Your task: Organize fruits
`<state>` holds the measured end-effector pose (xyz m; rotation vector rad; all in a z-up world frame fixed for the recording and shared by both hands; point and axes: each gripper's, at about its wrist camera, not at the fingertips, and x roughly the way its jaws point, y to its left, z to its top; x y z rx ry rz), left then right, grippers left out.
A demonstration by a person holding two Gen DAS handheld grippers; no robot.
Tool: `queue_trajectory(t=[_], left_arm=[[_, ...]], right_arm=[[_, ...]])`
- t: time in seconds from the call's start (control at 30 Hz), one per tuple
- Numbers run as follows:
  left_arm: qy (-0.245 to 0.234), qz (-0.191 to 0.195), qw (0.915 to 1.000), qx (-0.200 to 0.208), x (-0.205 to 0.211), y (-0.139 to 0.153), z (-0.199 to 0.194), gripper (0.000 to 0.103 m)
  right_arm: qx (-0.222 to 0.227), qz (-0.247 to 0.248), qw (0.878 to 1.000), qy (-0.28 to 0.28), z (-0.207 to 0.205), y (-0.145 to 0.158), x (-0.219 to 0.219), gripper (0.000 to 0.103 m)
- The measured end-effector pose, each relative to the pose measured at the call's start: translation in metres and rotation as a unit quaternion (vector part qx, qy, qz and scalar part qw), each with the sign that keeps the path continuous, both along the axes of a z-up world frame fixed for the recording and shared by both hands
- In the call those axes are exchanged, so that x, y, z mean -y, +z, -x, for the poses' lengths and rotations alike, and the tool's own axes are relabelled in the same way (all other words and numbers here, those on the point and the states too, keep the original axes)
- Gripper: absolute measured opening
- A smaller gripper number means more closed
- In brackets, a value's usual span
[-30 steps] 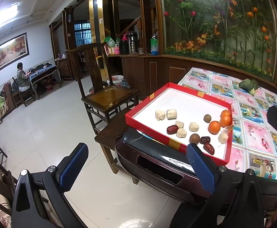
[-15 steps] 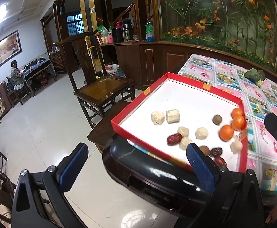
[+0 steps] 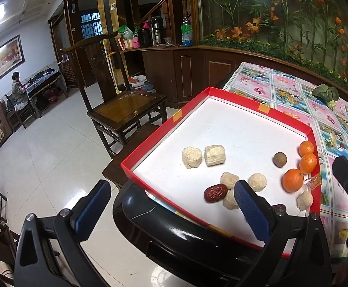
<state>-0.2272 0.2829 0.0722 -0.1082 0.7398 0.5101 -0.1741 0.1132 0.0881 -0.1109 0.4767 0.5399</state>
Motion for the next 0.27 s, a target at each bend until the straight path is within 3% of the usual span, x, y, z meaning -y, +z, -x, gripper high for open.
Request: queue_trajectory(t=[0.27], left_arm=[[-0.010,-0.018,0.9998,0.006,0.018,0.010,0.000,0.103]], right_arm=[[-0.023,-0.024,0.999,0.015,-0.014,-0.001,0.001,0.103]])
